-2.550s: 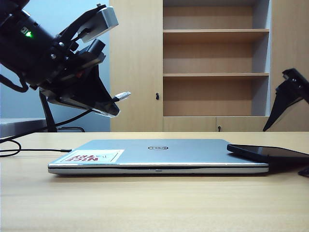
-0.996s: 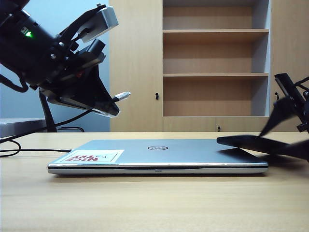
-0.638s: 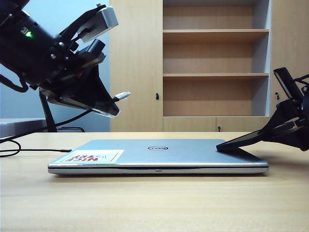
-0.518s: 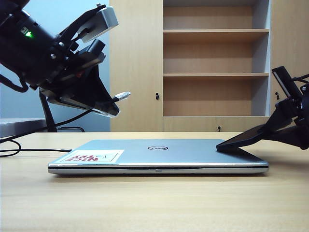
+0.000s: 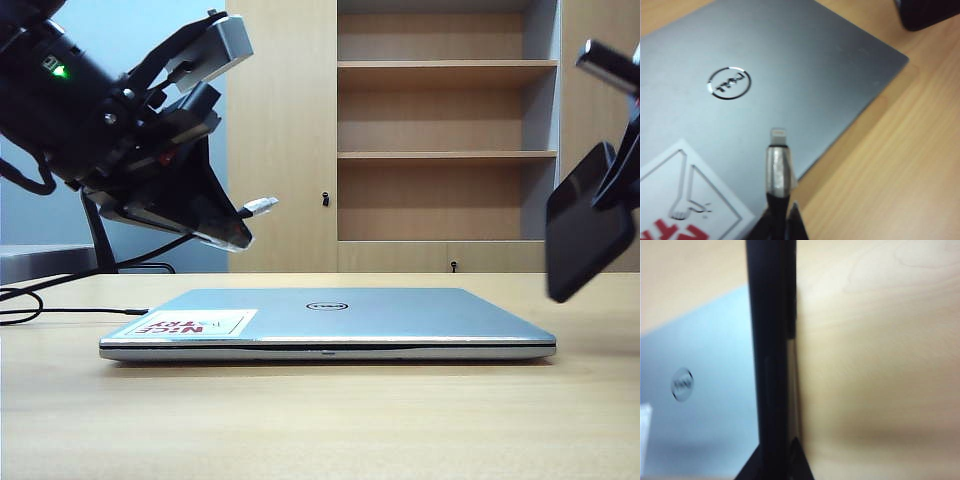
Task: Pick up the charging cable and the phone, plug the charging cable into the charging port on the phone, and finally place them back on the table.
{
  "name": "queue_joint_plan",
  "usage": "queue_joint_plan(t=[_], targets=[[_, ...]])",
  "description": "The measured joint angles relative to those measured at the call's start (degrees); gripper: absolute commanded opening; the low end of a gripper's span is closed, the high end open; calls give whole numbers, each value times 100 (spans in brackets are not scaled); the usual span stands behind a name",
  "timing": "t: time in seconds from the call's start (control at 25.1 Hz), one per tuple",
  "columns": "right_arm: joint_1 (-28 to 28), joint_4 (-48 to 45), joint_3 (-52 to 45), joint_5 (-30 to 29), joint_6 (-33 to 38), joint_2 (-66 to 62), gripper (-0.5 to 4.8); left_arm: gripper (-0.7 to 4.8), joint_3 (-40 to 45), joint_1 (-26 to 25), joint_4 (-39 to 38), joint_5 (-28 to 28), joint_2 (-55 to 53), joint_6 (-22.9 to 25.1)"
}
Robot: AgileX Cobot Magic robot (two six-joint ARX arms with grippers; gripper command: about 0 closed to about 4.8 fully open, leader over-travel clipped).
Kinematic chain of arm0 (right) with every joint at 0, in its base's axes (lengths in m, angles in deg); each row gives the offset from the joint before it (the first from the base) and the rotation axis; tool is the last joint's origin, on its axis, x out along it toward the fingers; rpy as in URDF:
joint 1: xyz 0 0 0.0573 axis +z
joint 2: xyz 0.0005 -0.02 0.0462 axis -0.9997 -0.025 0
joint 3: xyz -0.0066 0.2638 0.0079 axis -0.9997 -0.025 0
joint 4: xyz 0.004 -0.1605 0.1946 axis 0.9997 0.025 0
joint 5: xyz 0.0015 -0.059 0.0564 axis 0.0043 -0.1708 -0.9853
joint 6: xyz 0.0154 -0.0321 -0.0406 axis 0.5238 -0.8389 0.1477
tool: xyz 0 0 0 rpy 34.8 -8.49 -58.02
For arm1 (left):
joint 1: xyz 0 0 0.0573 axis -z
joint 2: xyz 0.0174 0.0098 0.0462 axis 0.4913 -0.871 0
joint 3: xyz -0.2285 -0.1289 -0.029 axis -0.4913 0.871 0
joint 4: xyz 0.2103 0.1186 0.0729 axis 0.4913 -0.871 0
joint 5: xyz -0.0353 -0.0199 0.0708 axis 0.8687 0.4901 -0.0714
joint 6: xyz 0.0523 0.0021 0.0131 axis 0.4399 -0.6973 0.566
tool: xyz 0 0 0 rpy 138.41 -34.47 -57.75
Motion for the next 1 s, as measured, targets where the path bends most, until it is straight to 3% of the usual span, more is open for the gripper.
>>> queue_joint_plan(t=[0.16,0.36,0.72,1.0], targets=[[85,1528,592,76,-345,22,-6,-6,0,129,-35,7,0,0],[540,2667,1029,372,-761,0,-6,-6,0,330,-157,9,0,22],[1303,4035,1115,973,-870,-348,-6,-6,210,496,-404,17,-2,240],[1287,4022,1180,1027,-870,-977,-6,-6,280,496,-341,15,-22,240]])
